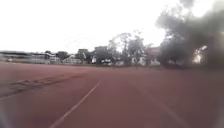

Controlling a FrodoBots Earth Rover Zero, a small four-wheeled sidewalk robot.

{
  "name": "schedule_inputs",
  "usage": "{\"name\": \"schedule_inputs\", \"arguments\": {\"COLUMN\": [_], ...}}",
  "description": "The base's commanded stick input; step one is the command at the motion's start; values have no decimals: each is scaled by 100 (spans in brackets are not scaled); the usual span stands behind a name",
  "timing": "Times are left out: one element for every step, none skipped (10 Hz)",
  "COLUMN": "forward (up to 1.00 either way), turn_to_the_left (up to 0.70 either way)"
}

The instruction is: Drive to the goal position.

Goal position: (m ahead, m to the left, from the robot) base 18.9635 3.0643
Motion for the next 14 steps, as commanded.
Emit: {"name": "schedule_inputs", "arguments": {"forward": [68, 68, 67, 66, 66, 67, 67, 67, 67, 67, 66, 66, 66, 66], "turn_to_the_left": [0, 0, 0, 0, 0, 0, 0, 0, 0, 0, 0, 0, 0, 0]}}
